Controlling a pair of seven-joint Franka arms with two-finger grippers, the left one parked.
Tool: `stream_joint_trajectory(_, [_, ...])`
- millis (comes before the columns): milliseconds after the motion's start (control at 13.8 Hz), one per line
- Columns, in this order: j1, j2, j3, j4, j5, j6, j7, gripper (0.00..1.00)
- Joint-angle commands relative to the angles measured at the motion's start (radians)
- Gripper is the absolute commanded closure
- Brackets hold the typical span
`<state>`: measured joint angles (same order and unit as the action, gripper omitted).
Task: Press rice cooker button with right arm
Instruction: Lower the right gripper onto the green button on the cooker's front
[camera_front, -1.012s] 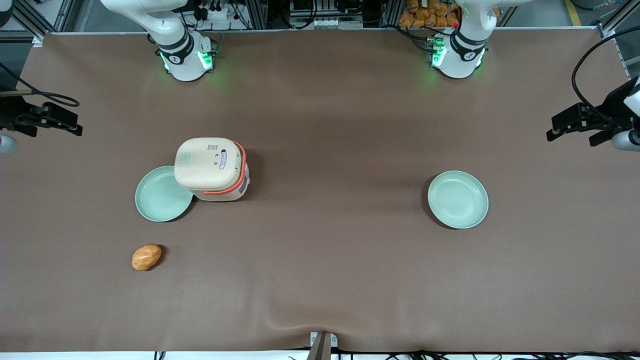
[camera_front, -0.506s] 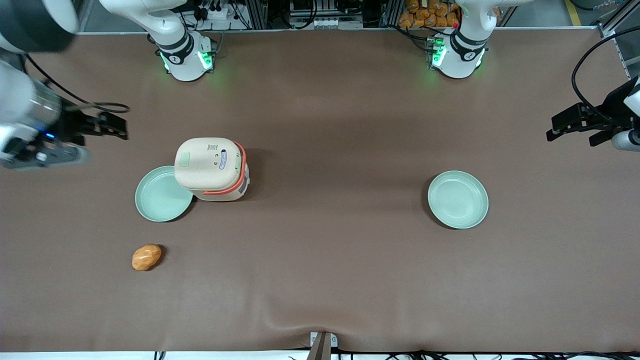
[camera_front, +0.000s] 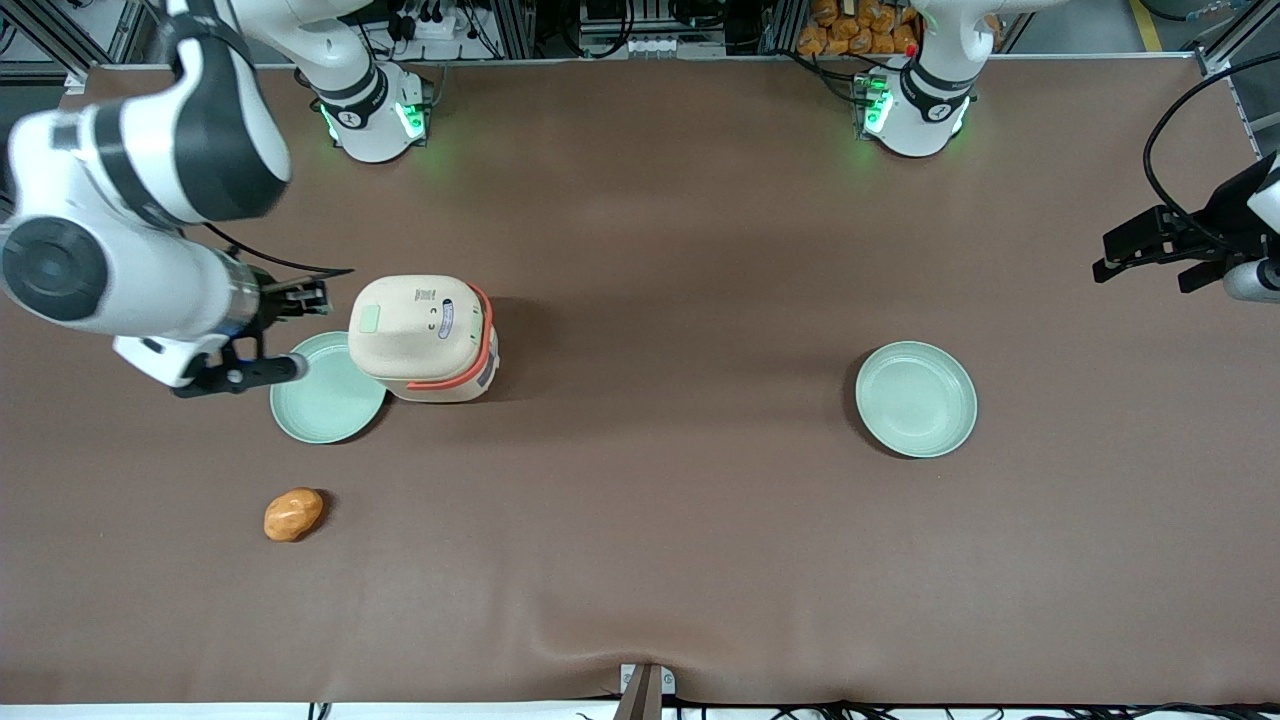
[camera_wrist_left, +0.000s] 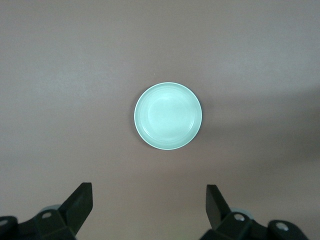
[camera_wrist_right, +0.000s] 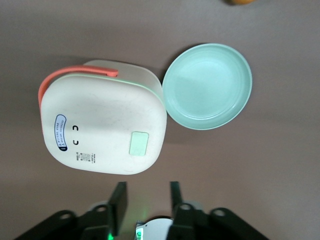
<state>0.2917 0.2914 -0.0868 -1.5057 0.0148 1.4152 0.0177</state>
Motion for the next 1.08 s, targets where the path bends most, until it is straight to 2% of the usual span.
stream_joint_trajectory(0, [0.011, 0.014, -0.005, -0.048, 0.013, 0.010, 0.025, 1.00])
stream_joint_trajectory(217, [0.011, 0.054, -0.005, -0.074, 0.062, 0.010, 0.054, 1.00])
stream_joint_trajectory(1012, [0.020, 0.123, -0.005, -0.119, 0.066, 0.053, 0.048, 1.00])
